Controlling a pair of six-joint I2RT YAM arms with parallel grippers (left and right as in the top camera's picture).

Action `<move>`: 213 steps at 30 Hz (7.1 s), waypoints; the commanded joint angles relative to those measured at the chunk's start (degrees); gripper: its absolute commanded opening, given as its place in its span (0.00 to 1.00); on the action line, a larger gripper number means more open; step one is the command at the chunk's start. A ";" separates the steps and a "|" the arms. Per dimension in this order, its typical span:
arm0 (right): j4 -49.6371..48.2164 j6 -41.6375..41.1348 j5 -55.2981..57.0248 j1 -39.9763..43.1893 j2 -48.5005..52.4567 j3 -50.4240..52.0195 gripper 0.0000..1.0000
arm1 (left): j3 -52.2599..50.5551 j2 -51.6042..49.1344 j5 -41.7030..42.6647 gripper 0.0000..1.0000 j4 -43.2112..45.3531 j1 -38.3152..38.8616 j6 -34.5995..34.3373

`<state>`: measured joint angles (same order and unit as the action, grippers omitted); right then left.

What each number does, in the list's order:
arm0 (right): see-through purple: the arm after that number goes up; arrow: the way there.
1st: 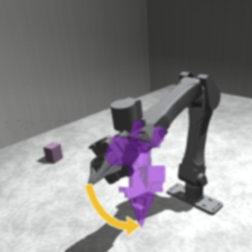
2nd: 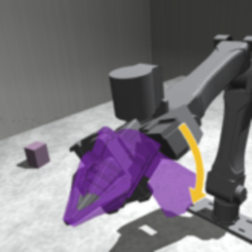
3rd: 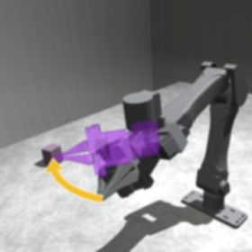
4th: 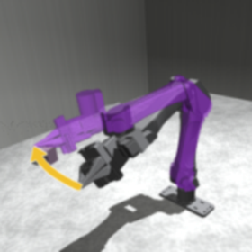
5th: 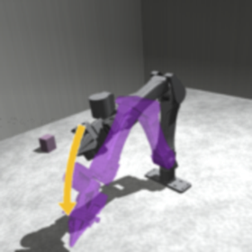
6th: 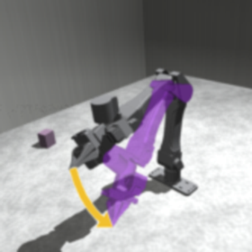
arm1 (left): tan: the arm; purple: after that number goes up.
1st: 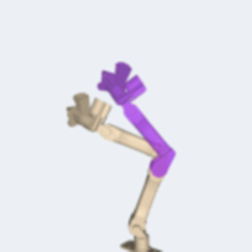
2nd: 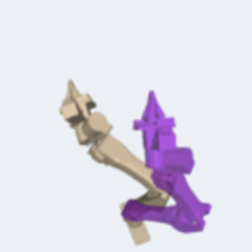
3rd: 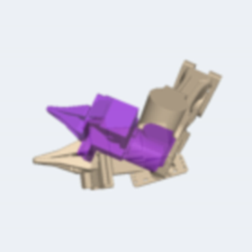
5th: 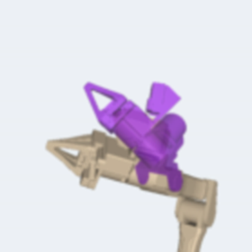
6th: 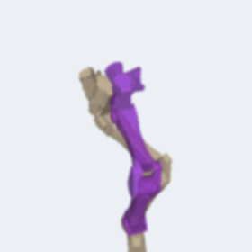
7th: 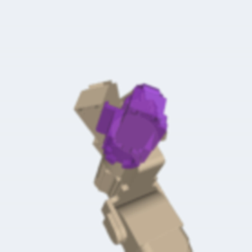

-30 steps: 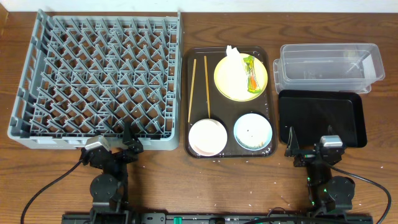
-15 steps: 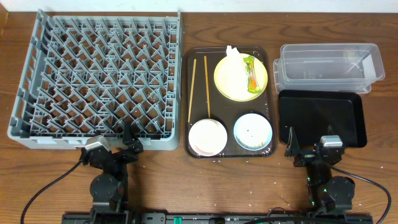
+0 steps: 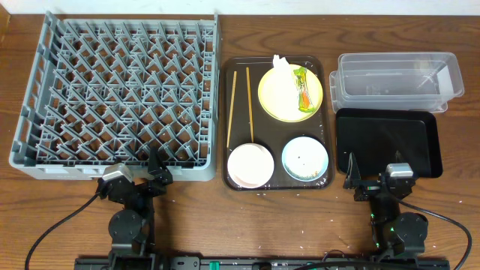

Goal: Sort waste into correct bins and load items into the dishwasher

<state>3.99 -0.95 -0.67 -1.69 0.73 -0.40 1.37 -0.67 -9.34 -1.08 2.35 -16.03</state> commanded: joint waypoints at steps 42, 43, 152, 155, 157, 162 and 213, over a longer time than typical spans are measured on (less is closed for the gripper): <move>0.24 0.61 -0.44 0.55 -0.20 0.09 0.99 | -1.14 0.00 -0.70 0.93 -2.08 -0.20 0.98; 0.24 0.61 -0.44 0.55 -0.20 0.09 0.99 | -1.14 0.00 -0.70 0.93 -2.08 -0.20 0.98; 18.51 -9.86 -36.52 -11.34 88.56 -77.81 0.99 | 67.98 -62.05 20.90 0.93 -46.29 -0.17 0.76; 15.04 -11.28 -29.94 -14.82 92.83 -77.81 0.91 | 67.98 -63.58 20.87 0.93 -46.27 -0.17 0.76; 15.89 -11.28 -19.15 -18.01 95.65 -77.81 0.78 | 67.98 -64.52 20.87 0.93 -46.27 -0.17 0.76; 16.68 -11.89 7.65 -24.06 103.71 -77.81 0.72 | 67.98 -66.55 20.90 0.93 -46.27 -0.17 0.76; 20.59 -36.87 10.67 -0.46 99.95 -77.88 0.53 | 67.98 -49.53 29.27 0.93 -42.36 -0.13 2.93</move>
<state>24.80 -39.46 9.21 -2.46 101.25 -78.41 68.25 -50.22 19.38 -43.46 2.35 -13.65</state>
